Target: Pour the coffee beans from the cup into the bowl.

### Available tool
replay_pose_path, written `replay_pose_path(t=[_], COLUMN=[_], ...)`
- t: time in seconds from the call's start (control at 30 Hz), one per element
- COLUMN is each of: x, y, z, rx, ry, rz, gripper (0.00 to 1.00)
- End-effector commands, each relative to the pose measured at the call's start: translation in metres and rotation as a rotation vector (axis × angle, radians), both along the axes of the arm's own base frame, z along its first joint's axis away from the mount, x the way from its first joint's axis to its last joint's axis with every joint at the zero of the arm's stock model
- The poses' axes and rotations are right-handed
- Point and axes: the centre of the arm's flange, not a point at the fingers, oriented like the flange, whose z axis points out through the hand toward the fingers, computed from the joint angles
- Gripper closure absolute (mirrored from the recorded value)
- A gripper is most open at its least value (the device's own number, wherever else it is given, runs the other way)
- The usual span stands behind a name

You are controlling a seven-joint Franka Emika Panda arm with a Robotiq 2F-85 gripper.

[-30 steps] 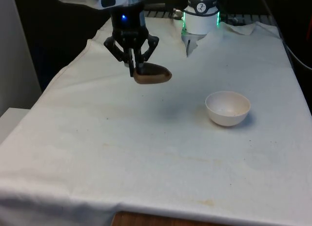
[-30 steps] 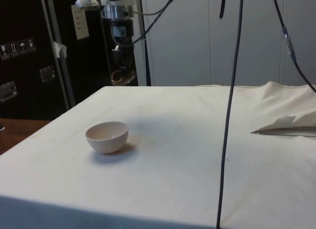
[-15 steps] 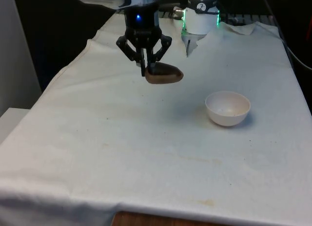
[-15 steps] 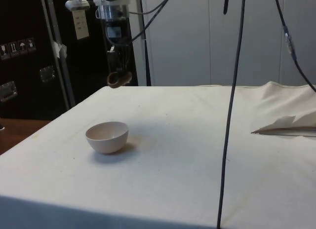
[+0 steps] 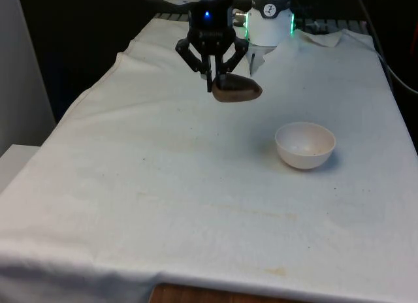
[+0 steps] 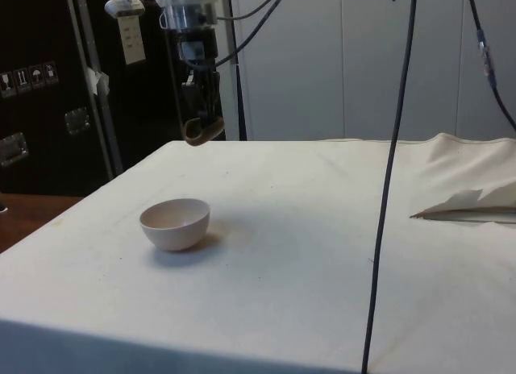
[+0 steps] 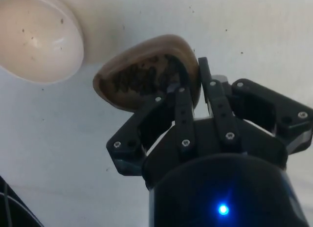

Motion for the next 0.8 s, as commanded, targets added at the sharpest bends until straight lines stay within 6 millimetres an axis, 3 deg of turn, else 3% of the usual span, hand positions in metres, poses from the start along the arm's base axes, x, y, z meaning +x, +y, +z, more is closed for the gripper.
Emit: replay_pose_path(t=[0.0,0.77], x=[-0.002,0.001], y=[0.003,0.046], z=[0.002,0.006], rx=[-0.014,-0.078], ry=[-0.007,-0.010], rz=[-0.004,-0.018], gripper=[1.00,1.00])
